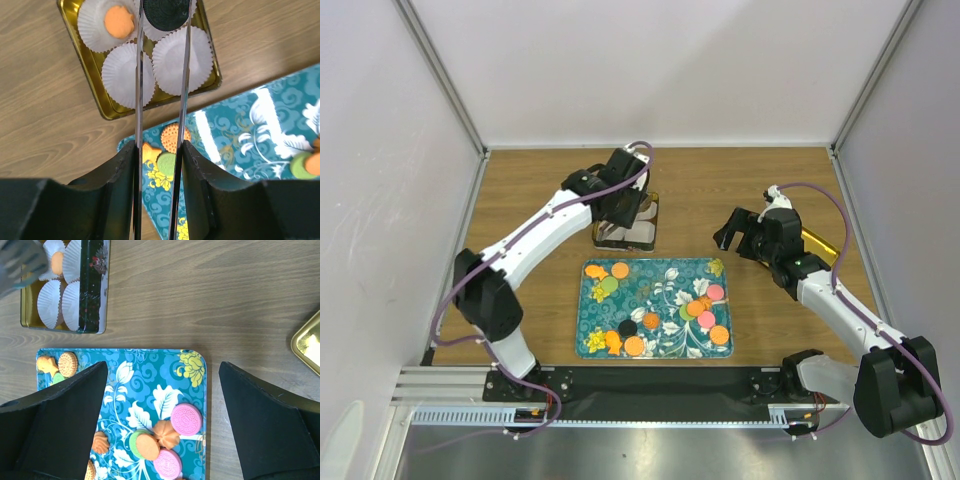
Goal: Pack the cookies
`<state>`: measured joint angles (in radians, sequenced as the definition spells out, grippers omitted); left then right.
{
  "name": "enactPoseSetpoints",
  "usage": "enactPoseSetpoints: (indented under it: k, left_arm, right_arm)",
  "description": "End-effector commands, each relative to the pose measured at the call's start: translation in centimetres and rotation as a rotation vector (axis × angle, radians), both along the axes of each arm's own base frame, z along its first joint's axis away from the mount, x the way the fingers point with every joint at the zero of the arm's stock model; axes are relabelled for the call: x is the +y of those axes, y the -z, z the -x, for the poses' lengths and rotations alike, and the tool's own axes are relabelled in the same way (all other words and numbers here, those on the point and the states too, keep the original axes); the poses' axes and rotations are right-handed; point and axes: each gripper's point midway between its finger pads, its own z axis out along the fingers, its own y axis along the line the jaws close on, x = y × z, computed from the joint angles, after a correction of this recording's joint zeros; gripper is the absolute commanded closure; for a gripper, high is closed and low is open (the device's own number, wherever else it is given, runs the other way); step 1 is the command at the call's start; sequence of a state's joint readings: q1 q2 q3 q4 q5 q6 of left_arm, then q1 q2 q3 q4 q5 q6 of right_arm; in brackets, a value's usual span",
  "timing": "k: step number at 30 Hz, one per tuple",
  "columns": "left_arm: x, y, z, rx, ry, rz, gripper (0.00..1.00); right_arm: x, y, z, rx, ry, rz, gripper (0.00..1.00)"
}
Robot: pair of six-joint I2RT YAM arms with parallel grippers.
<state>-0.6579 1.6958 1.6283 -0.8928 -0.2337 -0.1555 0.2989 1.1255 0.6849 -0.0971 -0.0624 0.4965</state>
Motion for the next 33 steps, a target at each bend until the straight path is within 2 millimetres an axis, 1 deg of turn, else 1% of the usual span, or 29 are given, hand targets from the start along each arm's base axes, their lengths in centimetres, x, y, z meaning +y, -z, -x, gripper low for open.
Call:
enactPoseSetpoints:
  k: [1,4,5,8,11,12,15,19,22,23,26,31,33]
  left_arm:
    - [-0.8,-0.8,-2.5,-0.05,0.004,0.023,0.6]
    - [-0.8,0.2,-3.5,-0.044,-0.014,0.026,0.59]
    - [-0.9,0.8,-3.7,-0.035,-0.015,0.021,0.59]
    - [-1.1,1.6,-4.3,-0.031,-0.02,0.011,0.59]
    - [-0.9,2.2,-4.7,-0.028,-0.029,0.001,0.59]
    - [-0.8,2.7,-4.8,-0.017,-0.03,-0.009,0.59]
    - [-0.5,3.5,-4.8,0.0,-0.039,-0.021,0.57]
    - [-0.1,4.0,-4.9,0.006,-0.05,-0.028,0.55]
    - [0.0,4.1,-4.8,0.008,-0.051,-0.028,0.51]
    - [-0.1,3.9,-4.8,0.007,-0.048,-0.024,0.48]
    - [-0.1,3.9,-4.8,0.009,-0.041,-0.02,0.47]
    - [-0.4,3.1,-4.7,-0.002,-0.033,-0.005,0.47]
    - [-0.3,2.2,-4.5,-0.013,-0.032,0.009,0.47]
  right_arm:
    - [0.1,-1.3,-0.4,-0.048,-0.005,-0.011,0.0]
    - [0.1,-1.2,-0.4,-0.044,-0.006,-0.011,0.0]
    - [0.1,-1.2,-0.4,-0.044,-0.006,-0.013,0.0]
    - [0.1,-1.1,-0.4,-0.041,-0.008,-0.011,0.0]
    - [0.0,-1.2,-0.4,-0.044,-0.005,-0.012,0.0]
    - [0.1,-1.0,-0.3,-0.04,-0.008,-0.011,0.01]
    - [0.1,-1.2,-0.4,-0.044,-0.006,-0.012,0.0]
    - [0.1,-1.2,-0.4,-0.044,-0.007,-0.013,0.0]
    - [0.1,-1.1,-0.4,-0.042,-0.008,-0.014,0.0]
    - [0.2,-1.1,-0.4,-0.04,-0.01,-0.014,0.0]
    - [0.1,-1.1,-0.4,-0.04,-0.008,-0.014,0.0]
    - [0.1,-1.0,-0.4,-0.039,-0.009,-0.012,0.0]
    - [0.1,-1.1,-0.4,-0.042,-0.007,-0.012,0.0]
